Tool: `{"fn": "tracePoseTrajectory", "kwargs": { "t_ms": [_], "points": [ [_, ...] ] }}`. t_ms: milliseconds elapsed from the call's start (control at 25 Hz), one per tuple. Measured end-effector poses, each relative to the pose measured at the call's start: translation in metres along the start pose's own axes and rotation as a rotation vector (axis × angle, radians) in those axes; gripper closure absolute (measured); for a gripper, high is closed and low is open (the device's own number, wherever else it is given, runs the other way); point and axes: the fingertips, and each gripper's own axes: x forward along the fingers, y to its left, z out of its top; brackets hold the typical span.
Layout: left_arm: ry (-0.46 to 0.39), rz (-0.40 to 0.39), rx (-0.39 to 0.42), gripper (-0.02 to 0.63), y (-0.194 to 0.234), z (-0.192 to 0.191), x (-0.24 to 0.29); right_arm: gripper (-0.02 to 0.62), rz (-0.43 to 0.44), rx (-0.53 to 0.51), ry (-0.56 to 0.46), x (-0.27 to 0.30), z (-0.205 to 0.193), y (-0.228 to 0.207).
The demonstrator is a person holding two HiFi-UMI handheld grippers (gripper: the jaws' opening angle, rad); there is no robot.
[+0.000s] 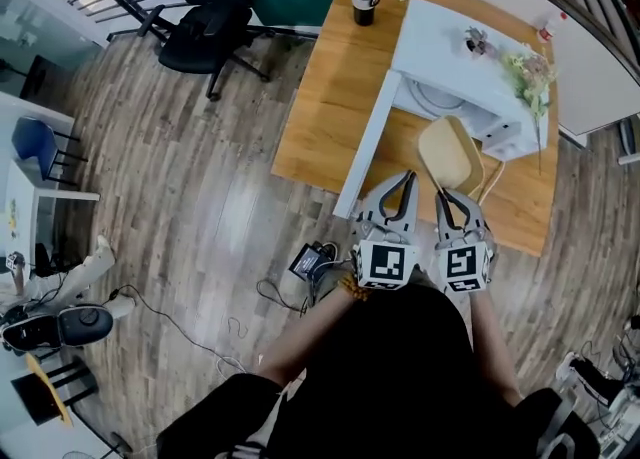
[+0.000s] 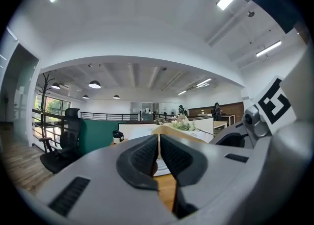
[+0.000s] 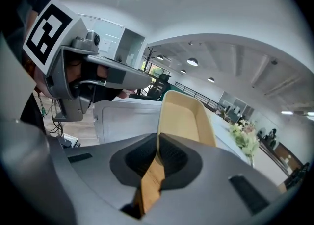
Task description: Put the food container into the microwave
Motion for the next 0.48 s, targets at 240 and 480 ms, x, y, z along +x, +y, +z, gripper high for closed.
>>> {"fn": "tracePoseTrajectory", "kwargs": {
  "t_ms": [240,480],
  "points": [
    [0.044,0.066,-0.01,0.574,-0.012,-0.019,0.007,0.572,0.074,-0.039,-0.015,0.01,-0.017,-0.002],
    [0.048,0.069,0.011,0.574,-0.014,-0.023,0.019,0.572,0.118,-0.056,0.0,0.026,-0.033,-0.001]
  ]
}}
